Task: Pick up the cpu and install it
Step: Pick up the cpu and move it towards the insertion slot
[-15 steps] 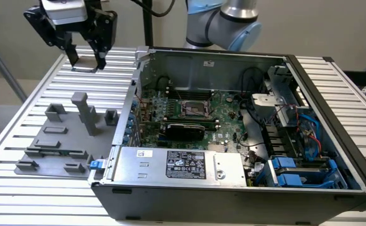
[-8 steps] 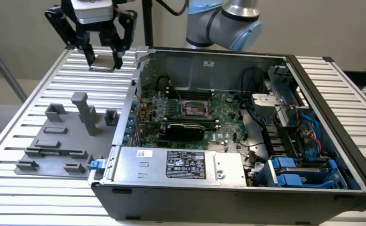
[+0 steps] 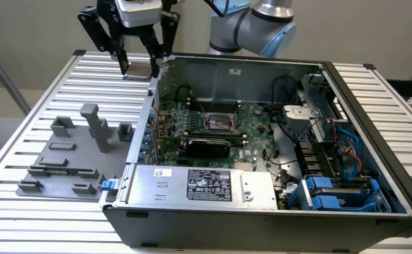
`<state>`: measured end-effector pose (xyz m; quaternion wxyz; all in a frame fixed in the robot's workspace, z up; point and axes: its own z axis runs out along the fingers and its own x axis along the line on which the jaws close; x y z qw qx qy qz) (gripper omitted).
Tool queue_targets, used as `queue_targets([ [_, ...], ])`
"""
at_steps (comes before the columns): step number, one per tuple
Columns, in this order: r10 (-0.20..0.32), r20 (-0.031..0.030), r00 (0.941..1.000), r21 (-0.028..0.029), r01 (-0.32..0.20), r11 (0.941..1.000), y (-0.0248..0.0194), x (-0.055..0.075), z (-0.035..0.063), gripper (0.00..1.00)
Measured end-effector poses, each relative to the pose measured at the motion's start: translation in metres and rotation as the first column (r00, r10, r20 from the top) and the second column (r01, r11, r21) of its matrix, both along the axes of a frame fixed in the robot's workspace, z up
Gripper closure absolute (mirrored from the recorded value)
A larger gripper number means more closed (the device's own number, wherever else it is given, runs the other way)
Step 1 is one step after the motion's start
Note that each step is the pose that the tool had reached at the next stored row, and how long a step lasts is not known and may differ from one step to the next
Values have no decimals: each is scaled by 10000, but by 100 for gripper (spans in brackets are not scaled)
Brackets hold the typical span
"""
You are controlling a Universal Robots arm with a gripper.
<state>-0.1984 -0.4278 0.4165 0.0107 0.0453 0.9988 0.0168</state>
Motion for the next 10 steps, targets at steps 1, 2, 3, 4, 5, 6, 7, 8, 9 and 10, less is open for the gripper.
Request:
queue_targets([
  [1,0,0,10000,0,0,10000,3,45,0,45],
  [2,0,0,10000,0,0,10000,8,92,0,45],
  [3,0,-1,10000,-1,0,10000,13,135,0,45],
  [4,0,0,10000,0,0,10000,20,180,0,45],
  [5,0,0,10000,0,0,10000,28,225,0,45],
  [6,0,0,10000,0,0,10000,39,274,0,45],
  [7,0,0,10000,0,0,10000,51,319,-1,45],
  [8,0,0,10000,0,0,10000,64,364,-2,45],
  [9,0,0,10000,0,0,10000,78,409,-4,45],
  [10,0,0,10000,-1,0,10000,93,454,-6,45],
])
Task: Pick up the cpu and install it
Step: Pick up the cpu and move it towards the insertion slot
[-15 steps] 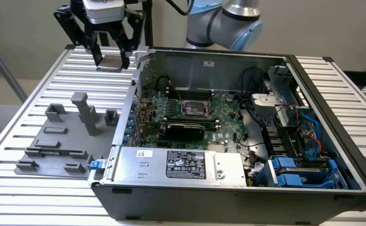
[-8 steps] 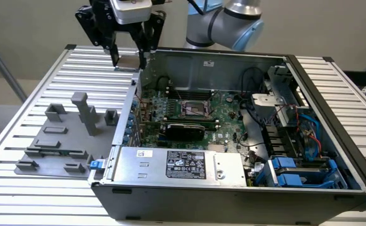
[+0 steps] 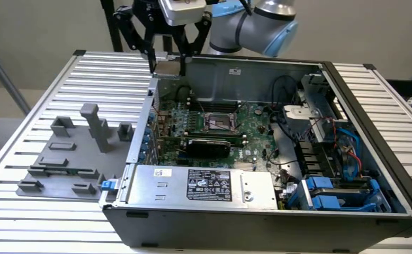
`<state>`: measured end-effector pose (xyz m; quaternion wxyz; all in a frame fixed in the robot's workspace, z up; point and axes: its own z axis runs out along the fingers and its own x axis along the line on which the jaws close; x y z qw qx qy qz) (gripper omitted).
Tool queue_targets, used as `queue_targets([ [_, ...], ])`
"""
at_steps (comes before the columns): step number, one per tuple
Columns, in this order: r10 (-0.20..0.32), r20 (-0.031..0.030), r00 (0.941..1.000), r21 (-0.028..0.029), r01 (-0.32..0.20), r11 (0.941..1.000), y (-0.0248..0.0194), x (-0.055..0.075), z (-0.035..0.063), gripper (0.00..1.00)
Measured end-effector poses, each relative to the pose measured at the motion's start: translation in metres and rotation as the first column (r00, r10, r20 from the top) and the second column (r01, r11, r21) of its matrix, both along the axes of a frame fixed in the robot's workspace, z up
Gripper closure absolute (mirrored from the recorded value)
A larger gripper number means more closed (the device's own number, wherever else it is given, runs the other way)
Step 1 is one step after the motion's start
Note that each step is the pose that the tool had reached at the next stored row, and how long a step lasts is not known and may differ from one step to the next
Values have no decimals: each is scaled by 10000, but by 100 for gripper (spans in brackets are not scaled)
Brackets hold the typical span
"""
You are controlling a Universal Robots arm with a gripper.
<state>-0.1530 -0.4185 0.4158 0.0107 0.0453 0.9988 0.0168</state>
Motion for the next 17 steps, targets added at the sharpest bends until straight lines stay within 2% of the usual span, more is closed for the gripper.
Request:
queue_targets([
  [2,-1,0,10000,0,1,10000,41,92,-11,45],
  [6,0,0,10000,-8,0,10000,155,251,-58,45],
  [17,0,0,10000,-27,0,10000,504,633,-194,45],
])
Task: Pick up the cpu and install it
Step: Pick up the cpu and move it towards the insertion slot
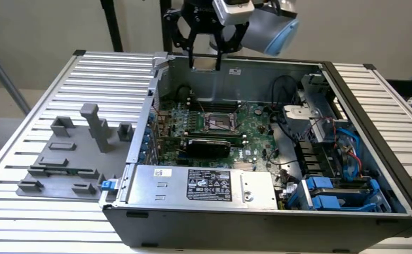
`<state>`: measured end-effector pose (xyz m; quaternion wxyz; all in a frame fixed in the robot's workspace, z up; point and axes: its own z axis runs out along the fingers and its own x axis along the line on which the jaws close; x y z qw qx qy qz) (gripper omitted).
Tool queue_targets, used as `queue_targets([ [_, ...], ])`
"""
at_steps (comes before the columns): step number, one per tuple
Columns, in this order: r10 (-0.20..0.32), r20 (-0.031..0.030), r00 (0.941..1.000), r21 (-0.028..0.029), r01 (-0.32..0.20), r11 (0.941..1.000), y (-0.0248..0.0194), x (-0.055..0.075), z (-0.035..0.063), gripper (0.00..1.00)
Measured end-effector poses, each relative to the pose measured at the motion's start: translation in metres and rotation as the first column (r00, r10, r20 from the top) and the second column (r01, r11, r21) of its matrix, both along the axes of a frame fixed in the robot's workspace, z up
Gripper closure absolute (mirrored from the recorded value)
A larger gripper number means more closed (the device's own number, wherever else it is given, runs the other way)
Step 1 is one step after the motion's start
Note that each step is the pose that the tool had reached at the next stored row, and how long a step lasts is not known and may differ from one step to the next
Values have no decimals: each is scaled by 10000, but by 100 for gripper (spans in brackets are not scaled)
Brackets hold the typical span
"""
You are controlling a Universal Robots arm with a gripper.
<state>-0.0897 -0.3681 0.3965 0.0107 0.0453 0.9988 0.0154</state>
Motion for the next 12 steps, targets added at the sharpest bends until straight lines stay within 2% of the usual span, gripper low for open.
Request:
queue_targets([
  [9,-2,2,10000,-24,2,10000,311,254,-120,45],
  [12,2,6,10000,-33,-2,10000,401,317,-165,45],
])
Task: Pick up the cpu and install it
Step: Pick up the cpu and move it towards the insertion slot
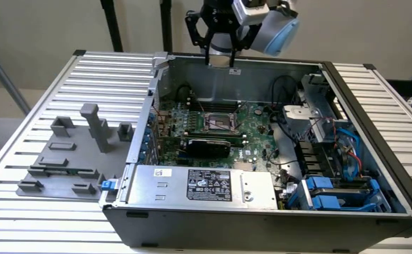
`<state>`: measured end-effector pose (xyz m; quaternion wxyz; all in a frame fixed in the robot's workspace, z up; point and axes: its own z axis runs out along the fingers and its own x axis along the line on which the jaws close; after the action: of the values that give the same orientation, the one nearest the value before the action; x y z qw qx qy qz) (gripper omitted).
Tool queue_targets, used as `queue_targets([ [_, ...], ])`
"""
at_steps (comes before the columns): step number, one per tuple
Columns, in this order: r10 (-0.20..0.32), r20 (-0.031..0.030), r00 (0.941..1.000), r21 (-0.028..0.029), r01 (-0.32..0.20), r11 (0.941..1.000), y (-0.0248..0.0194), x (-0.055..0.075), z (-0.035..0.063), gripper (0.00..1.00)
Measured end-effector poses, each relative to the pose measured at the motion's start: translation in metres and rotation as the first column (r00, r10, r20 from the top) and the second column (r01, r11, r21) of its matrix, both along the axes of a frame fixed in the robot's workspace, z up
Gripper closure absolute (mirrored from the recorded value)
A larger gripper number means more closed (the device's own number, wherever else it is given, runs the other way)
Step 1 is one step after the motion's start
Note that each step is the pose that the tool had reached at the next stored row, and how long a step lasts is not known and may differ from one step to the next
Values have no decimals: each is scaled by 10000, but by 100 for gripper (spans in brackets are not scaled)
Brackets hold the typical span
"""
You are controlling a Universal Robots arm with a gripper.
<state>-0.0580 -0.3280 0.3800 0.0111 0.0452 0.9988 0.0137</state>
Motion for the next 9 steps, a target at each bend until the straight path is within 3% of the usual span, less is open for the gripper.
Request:
queue_targets([
  [4,9,3,10000,-7,-9,10000,77,86,-67,45],
  [9,120,6,9999,-60,-120,9999,100,181,-158,45],
])
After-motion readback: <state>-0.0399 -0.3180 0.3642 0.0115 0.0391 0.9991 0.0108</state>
